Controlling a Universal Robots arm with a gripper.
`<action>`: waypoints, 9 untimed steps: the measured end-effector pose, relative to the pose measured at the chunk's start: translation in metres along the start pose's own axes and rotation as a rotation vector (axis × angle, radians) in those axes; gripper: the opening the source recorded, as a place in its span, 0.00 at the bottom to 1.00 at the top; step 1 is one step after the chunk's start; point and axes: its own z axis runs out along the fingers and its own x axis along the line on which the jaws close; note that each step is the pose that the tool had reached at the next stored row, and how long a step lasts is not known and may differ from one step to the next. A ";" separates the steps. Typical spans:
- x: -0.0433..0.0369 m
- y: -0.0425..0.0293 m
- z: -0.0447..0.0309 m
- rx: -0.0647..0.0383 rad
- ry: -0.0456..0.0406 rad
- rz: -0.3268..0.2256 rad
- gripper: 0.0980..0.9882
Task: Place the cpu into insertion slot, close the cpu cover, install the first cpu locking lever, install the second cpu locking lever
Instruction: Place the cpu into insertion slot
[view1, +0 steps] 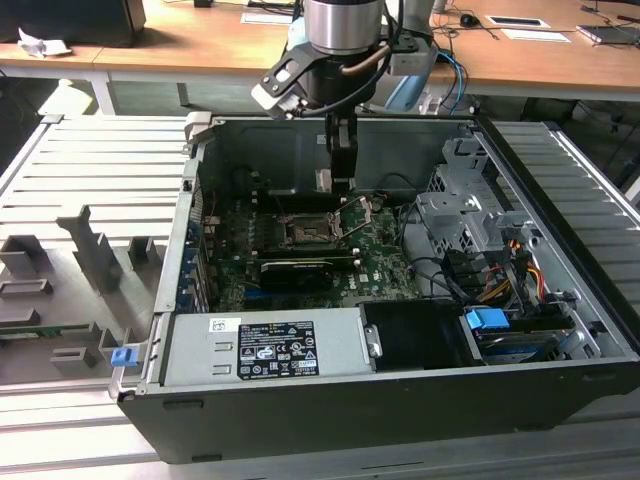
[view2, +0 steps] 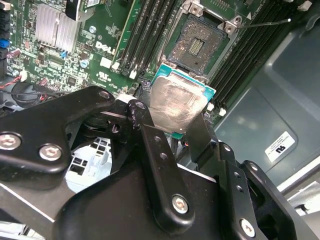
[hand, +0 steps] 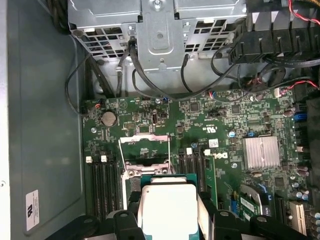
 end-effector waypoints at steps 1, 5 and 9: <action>0.0000 0.0000 0.0003 0.000 0.0000 0.000 0.48; -0.0001 -0.0002 0.0018 0.000 0.0001 0.000 0.48; -0.0001 -0.0003 0.0030 0.000 0.0003 0.000 0.48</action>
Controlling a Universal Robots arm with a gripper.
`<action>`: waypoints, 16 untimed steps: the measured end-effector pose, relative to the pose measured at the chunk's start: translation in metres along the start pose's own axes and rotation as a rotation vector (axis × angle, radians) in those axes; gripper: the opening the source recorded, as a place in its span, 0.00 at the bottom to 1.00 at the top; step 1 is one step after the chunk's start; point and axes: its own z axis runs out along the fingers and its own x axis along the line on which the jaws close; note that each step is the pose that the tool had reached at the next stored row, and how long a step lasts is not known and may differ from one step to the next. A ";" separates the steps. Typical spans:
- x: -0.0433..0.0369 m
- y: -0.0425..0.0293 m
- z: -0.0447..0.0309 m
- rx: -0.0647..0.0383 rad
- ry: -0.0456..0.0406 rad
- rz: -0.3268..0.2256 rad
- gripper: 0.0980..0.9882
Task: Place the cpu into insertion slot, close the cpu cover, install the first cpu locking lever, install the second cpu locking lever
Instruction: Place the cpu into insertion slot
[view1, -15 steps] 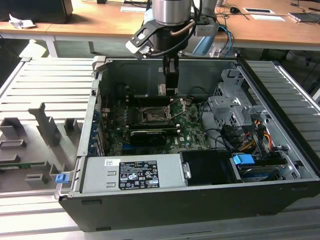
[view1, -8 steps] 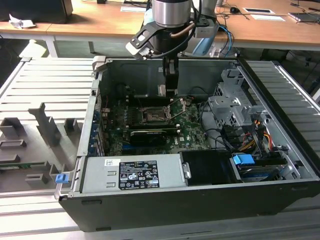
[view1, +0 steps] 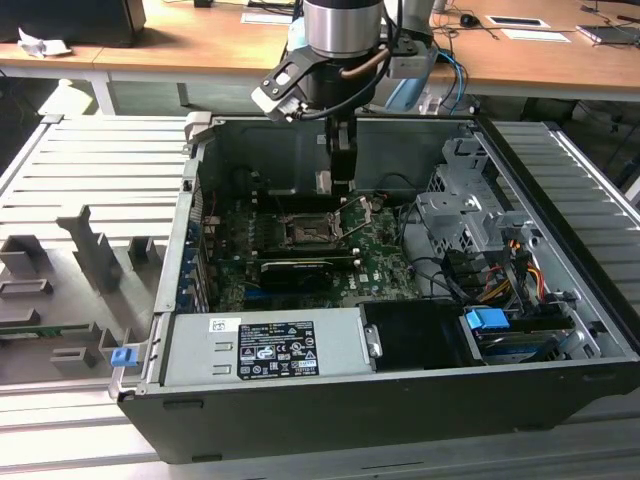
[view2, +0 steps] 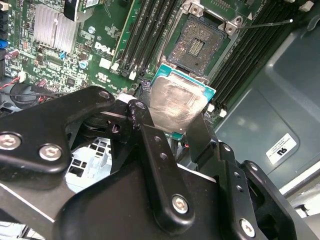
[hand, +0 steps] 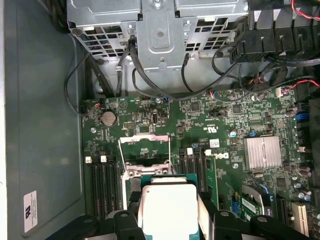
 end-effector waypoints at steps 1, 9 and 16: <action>0.0000 0.0000 0.0002 0.000 -0.0001 0.000 0.48; 0.0000 -0.0002 0.0027 0.000 0.0002 0.000 0.48; -0.0001 -0.0004 0.0047 0.000 0.0003 0.000 0.48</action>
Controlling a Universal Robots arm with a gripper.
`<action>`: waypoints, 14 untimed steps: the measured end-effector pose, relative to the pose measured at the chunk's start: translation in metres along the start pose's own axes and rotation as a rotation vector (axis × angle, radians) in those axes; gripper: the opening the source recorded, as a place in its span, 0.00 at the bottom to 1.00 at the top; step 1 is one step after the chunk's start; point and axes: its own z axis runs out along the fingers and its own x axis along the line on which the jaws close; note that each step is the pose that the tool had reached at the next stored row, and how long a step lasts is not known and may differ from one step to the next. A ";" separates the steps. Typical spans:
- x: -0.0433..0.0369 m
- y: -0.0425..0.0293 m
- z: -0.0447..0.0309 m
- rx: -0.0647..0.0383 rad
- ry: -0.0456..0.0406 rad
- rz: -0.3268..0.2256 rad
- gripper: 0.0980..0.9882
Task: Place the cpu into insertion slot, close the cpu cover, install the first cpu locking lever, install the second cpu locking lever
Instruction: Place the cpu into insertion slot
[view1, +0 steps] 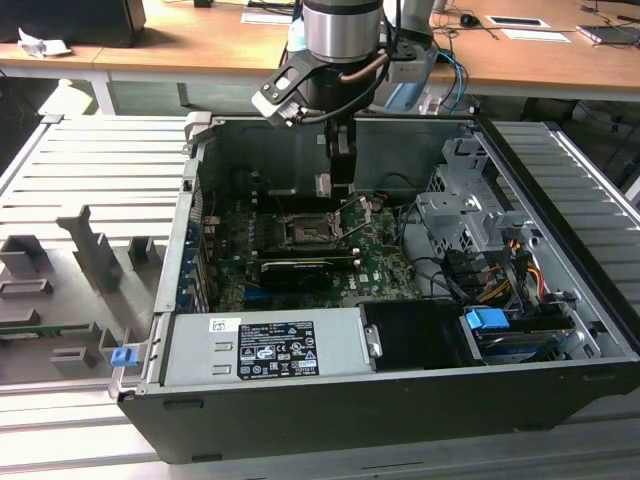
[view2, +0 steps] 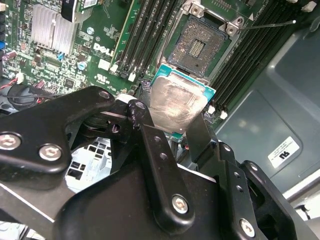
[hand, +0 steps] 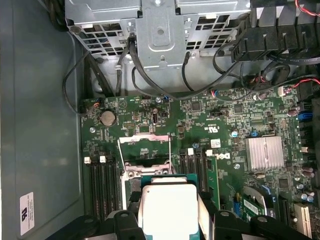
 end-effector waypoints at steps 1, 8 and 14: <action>0.0000 0.0000 0.0002 0.000 0.0000 0.000 0.48; -0.0001 -0.0006 0.0066 0.000 0.0003 0.000 0.48; -0.0003 -0.0012 0.0131 0.001 0.0049 -0.051 0.48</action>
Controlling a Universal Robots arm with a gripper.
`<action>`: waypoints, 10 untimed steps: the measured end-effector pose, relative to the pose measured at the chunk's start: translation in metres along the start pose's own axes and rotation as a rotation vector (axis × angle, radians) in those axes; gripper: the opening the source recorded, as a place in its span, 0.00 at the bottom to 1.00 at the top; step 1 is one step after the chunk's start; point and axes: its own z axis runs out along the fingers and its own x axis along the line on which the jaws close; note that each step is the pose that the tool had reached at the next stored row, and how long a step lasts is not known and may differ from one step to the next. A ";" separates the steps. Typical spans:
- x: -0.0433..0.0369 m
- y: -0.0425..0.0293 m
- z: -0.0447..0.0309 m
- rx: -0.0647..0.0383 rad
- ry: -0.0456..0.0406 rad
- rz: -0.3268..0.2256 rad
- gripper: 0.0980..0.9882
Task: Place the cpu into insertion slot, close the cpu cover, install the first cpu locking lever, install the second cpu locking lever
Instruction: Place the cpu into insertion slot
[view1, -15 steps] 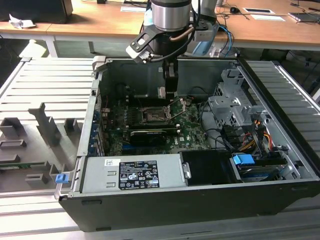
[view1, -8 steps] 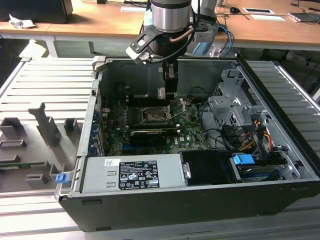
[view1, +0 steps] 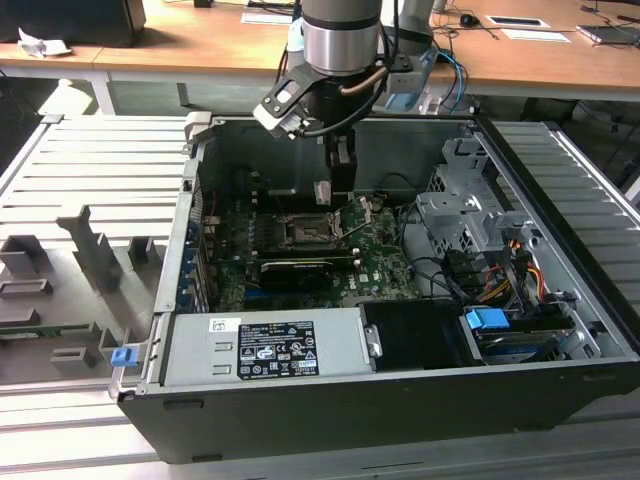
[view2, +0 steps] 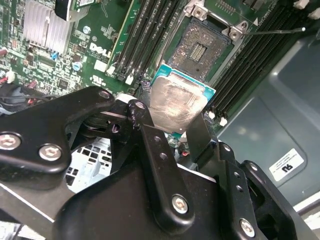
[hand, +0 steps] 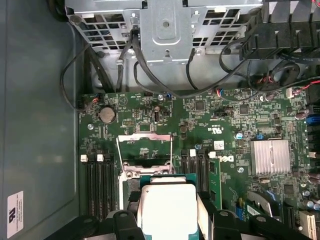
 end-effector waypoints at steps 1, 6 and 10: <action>0.0000 0.0000 0.0005 0.000 0.0008 -0.008 0.48; -0.0002 -0.0034 0.0078 0.000 0.0012 -0.012 0.48; 0.0012 -0.0092 0.0156 0.000 0.0000 -0.008 0.48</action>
